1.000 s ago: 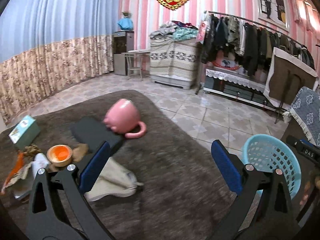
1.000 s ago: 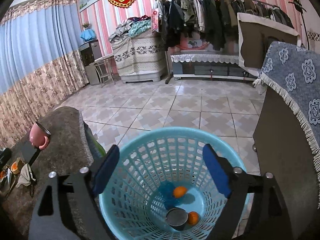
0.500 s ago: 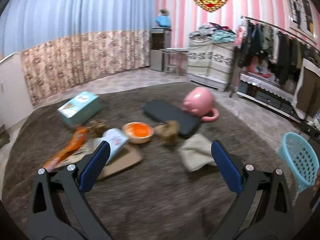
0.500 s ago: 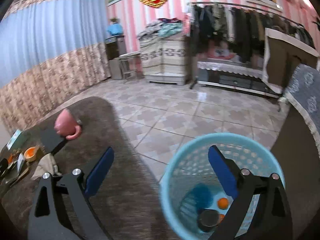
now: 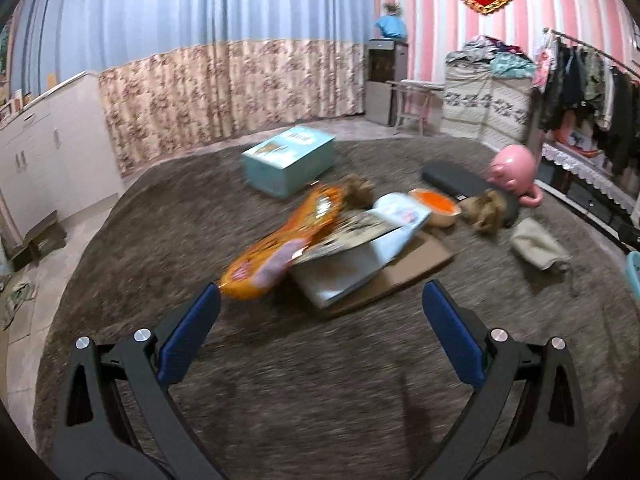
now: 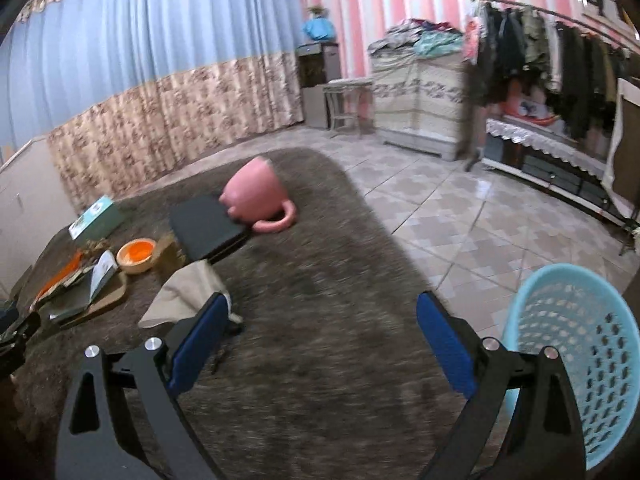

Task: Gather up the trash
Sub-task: 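Move both tools back over the rug toward the remaining items, then grasp the orange snack bag with the left gripper while the right gripper grasps the beige cloth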

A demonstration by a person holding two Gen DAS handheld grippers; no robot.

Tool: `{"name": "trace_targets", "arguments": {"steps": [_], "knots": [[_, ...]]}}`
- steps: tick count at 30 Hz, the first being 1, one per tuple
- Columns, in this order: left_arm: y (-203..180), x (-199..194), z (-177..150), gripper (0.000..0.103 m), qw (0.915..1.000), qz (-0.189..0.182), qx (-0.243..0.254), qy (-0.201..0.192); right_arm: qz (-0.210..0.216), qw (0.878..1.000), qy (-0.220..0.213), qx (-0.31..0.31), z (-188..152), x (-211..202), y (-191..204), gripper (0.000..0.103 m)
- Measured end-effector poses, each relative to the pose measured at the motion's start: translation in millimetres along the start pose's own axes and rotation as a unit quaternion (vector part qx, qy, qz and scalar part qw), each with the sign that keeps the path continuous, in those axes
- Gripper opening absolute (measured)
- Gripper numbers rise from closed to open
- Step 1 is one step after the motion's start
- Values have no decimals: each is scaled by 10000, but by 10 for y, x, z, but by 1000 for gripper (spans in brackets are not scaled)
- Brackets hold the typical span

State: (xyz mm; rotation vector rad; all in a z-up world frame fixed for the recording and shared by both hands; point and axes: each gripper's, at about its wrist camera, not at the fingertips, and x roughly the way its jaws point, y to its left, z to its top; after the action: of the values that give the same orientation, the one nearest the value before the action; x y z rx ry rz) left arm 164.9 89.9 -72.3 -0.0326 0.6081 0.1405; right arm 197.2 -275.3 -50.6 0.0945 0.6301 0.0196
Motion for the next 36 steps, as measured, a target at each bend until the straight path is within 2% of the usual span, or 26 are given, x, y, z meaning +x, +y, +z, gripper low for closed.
{"name": "trace_targets", "arguments": {"steps": [7, 13, 14, 16, 17, 18, 20, 21, 22, 25, 31, 34, 35, 36], "knots": [[245, 73, -47, 98, 9991, -129, -363, 150, 294, 9990, 341, -56, -71, 318, 289, 93], [210, 79, -47, 98, 9992, -178, -327, 139, 476, 9970, 530, -307, -115, 566, 581, 92], [206, 78, -46, 98, 9993, -178, -302, 139, 507, 9966, 566, -331, -121, 601, 607, 89], [177, 84, -34, 97, 9996, -145, -219, 137, 609, 9946, 719, -443, -136, 683, 673, 69], [167, 87, -24, 98, 9997, -117, -183, 133, 669, 9934, 793, -481, -147, 719, 699, 56], [154, 97, -16, 98, 9998, -81, -151, 134, 773, 9921, 846, -514, -160, 741, 721, 49], [153, 112, 9, 97, 9998, -51, -144, 146, 880, 9909, 848, -559, -166, 741, 744, 40], [157, 114, 23, 98, 9998, -45, -150, 154, 947, 9907, 819, -535, -159, 722, 736, 28], [173, 112, 39, 98, 9997, -40, -166, 148, 1002, 9904, 814, -499, -152, 716, 725, 24], [237, 91, 134, 97, 9997, -45, -222, 65, 1091, 9901, 788, -410, -140, 686, 677, 20], [300, 217, 416, 97, 9999, 139, -69, 39, 1109, 9899, 754, -467, -140, 662, 699, 20], [368, 436, 474, 97, 9992, -90, -235, 309, 1096, 9901, 726, -498, -144, 625, 686, 20], [388, 550, 463, 96, 9981, -159, -317, 512, 1105, 9899, 731, -507, -145, 625, 687, 20], [399, 599, 451, 91, 9975, -174, -348, 590, 1111, 9897, 745, -516, -145, 625, 690, 20]]}}
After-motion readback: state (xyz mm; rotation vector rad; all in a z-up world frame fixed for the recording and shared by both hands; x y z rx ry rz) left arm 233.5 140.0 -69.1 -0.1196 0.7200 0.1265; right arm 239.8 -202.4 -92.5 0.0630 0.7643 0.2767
